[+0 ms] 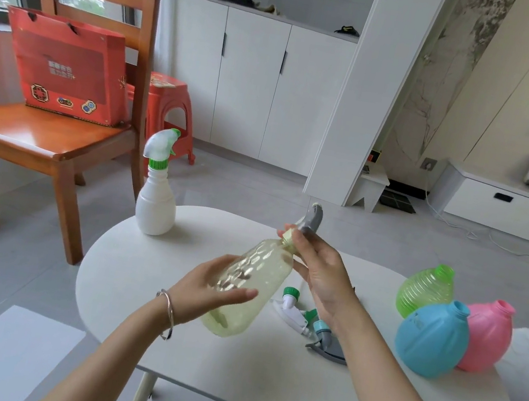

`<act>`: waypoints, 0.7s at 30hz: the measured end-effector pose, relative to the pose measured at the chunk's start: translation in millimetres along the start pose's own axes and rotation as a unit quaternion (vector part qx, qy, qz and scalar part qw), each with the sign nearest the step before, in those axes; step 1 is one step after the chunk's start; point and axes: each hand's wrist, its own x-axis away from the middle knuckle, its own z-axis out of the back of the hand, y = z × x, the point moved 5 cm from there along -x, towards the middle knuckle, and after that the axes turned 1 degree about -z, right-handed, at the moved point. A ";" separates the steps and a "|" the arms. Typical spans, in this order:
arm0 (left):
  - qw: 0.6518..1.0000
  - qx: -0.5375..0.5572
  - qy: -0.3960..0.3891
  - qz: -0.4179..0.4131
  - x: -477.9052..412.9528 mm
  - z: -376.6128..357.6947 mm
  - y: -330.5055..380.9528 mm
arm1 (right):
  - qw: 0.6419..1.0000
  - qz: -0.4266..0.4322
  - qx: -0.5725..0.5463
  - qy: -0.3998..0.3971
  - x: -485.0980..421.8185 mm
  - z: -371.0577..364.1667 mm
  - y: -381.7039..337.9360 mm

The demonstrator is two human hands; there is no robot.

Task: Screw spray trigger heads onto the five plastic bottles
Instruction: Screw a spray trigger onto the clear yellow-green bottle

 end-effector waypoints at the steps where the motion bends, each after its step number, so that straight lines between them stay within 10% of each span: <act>1: 0.999 0.037 -0.022 0.010 0.9 -0.5 -0.5 | 1.000 -0.004 -0.010 -0.027 -0.2 -1.7 -1.2; 8: 0.976 0.141 -0.149 0.073 9.4 -8.7 -0.6 | 0.995 -0.016 -0.021 -0.094 4.5 -10.0 -3.3; 21: 0.993 0.115 0.002 -0.015 7.0 0.6 0.1 | 0.998 0.035 -0.006 -0.044 5.6 -18.9 -8.3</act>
